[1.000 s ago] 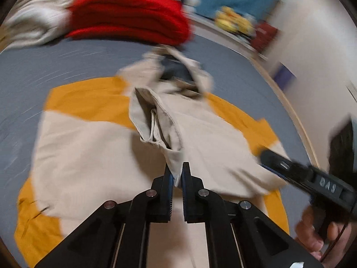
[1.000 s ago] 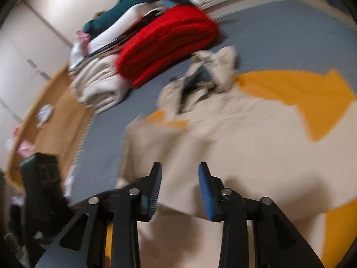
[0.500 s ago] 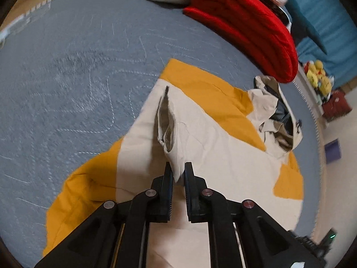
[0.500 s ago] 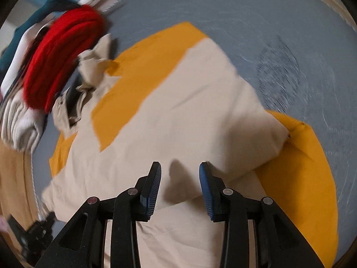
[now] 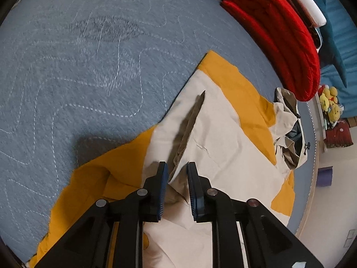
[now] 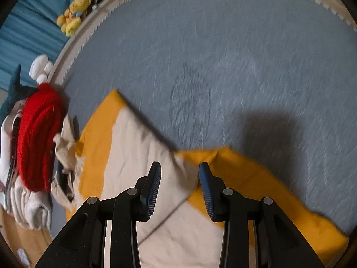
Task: Fold large clothes
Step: 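Lay the sleeve down along the jacket body with the left tool, then move the left tool to the jacket hood and grasp it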
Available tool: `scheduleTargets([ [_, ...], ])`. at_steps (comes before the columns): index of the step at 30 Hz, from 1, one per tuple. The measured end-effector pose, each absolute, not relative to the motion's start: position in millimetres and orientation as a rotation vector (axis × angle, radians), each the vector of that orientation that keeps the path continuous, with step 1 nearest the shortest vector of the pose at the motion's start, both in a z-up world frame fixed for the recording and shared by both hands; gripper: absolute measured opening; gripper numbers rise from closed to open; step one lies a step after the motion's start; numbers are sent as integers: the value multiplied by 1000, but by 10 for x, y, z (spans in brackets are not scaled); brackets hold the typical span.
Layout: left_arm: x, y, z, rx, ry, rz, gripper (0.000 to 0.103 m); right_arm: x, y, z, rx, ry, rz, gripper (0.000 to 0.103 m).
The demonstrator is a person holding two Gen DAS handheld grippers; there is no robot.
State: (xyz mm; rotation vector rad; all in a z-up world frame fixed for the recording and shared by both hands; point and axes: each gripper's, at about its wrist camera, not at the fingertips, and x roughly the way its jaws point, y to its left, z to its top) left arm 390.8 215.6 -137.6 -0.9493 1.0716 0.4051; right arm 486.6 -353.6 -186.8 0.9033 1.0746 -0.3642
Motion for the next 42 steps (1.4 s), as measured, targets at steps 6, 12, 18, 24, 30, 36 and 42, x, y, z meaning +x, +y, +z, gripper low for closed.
scheduleTargets([
  [6,3905,2180,-1517,-1011,1106,380,16,4795,-3392,-2341,1078,1230,-313,40],
  [12,4031,2002,-1389,-923,1102,283,4,4830,-3546,-2315,1115,1128,-305,9],
  [18,3995,1970,-1492,-899,1183,355,8,4850,-3607,-2133,1016,1096,-384,9],
  [24,3929,1993,-1120,-711,1083,483,8,4682,-3506,-1716,722,1017,-622,21],
  [30,4173,1745,-1185,-629,1112,308,9,4976,-3160,-1422,585,913,-324,30],
  [36,4188,1811,-1639,-668,1247,319,9,5386,-2756,-1957,326,1251,-110,34],
  [42,4234,1741,-1505,-588,1217,299,14,5390,-2758,-1951,239,1254,-150,34],
])
